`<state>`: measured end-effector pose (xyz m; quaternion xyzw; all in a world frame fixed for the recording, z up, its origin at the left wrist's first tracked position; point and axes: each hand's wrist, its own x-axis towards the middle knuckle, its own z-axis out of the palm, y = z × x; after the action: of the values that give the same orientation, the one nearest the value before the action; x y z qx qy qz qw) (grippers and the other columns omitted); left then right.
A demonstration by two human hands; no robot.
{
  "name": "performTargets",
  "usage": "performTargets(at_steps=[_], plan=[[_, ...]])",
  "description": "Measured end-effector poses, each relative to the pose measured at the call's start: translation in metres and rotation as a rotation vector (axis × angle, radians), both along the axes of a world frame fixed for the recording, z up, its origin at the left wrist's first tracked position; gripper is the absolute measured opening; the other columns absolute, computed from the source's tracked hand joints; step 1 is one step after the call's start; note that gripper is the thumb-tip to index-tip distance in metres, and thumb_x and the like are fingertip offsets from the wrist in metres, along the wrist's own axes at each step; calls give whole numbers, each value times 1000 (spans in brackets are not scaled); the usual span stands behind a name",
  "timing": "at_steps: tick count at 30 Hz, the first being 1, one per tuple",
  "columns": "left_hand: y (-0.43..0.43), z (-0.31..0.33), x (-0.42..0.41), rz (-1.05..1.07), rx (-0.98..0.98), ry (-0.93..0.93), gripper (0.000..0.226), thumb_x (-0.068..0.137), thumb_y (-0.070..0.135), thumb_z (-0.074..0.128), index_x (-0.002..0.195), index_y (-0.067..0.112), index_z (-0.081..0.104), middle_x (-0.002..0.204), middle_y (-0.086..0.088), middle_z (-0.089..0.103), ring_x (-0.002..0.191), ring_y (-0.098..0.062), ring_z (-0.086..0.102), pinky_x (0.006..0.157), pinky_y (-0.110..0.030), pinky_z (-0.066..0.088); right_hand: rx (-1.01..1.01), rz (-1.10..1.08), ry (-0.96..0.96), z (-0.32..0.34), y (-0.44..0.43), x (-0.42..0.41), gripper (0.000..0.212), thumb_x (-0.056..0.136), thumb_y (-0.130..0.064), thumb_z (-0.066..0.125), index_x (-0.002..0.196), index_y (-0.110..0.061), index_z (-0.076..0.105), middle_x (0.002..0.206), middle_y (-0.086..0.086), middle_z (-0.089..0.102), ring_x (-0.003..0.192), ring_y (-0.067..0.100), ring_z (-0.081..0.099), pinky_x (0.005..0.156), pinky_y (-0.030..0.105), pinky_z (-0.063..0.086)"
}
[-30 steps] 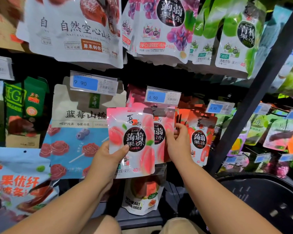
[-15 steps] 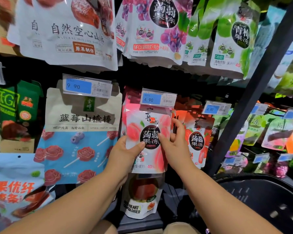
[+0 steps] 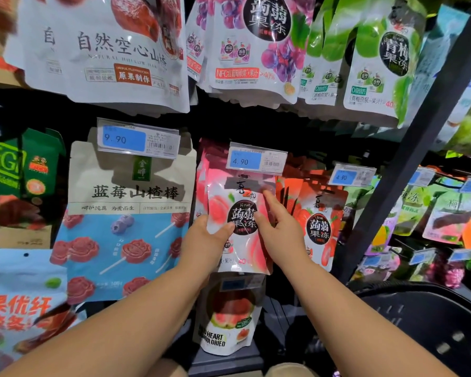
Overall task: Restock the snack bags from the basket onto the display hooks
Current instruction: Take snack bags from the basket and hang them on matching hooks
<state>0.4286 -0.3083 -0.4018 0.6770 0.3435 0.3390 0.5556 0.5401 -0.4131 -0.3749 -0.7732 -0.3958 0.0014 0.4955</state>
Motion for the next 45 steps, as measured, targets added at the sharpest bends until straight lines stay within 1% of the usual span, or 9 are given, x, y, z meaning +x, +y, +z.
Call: performTargets(at_steps=[7, 12, 15, 22, 25, 29, 35, 40, 45], plan=[[-1, -9, -4, 114, 163, 71, 44, 85, 29, 75, 113, 8, 48, 109, -12, 59, 103, -33, 57, 74, -34, 38, -169, -2, -90, -2, 2, -2, 62, 101, -33, 51, 154, -43, 19, 152, -2, 43, 137, 22, 43, 108, 36, 39], [-9, -16, -10, 243, 405, 58, 75, 76, 12, 81, 138, 3, 38, 135, -20, 40, 123, -37, 39, 103, -50, 34, -215, 13, -143, -9, -8, -5, 68, 100, -38, 52, 154, -49, 11, 150, 1, 41, 132, 17, 43, 104, 35, 40], [-18, -17, -10, 282, 584, 22, 72, 71, 7, 84, 132, 3, 46, 132, -23, 42, 123, -37, 35, 106, -55, 28, -234, 26, -144, -10, -17, -6, 69, 99, -39, 53, 153, -49, 12, 135, 0, 46, 116, 11, 47, 97, 29, 39], [-45, 0, 7, 88, 712, -19, 47, 79, 9, 78, 121, 6, 56, 120, -11, 50, 119, -36, 43, 105, -46, 30, -255, -19, -121, 3, -72, -1, 56, 105, -34, 43, 153, -45, 19, 130, -2, 43, 105, 12, 49, 95, 30, 41], [-69, 8, 23, -94, 767, -66, 35, 83, 9, 74, 115, 6, 60, 109, -2, 51, 110, -28, 46, 95, -29, 30, -304, -118, -145, 3, -126, 16, 45, 105, -31, 42, 149, -33, 37, 119, -1, 48, 102, 13, 50, 93, 30, 40], [-126, 0, 57, -523, 887, -51, 25, 88, 22, 69, 109, 10, 62, 101, 2, 54, 95, -14, 44, 83, -24, 29, -559, -286, -110, -18, -230, 46, 27, 101, -23, 52, 125, -17, 64, 114, 5, 65, 107, 21, 58, 92, 31, 44], [-217, -37, 101, -997, 921, 84, 42, 85, 41, 60, 109, 8, 63, 102, -4, 61, 98, -22, 55, 81, -24, 33, -1245, -277, 184, -82, -386, 56, 27, 96, -29, 62, 120, -19, 65, 105, 2, 66, 93, 18, 58, 75, 22, 39], [-239, -54, 115, -1034, 1045, 271, 38, 94, 49, 55, 118, 20, 58, 122, -1, 60, 116, -26, 51, 98, -39, 43, -1545, -272, 444, -127, -453, 53, 41, 90, -34, 69, 128, -23, 61, 121, 7, 67, 105, 26, 64, 89, 31, 51], [-243, -60, 122, -1022, 1106, 441, 40, 91, 60, 48, 114, 27, 56, 122, 3, 60, 116, -25, 52, 93, -39, 45, -1729, -303, 504, -136, -478, 57, 49, 91, -37, 69, 131, -11, 62, 130, 12, 64, 117, 29, 61, 89, 27, 48]])
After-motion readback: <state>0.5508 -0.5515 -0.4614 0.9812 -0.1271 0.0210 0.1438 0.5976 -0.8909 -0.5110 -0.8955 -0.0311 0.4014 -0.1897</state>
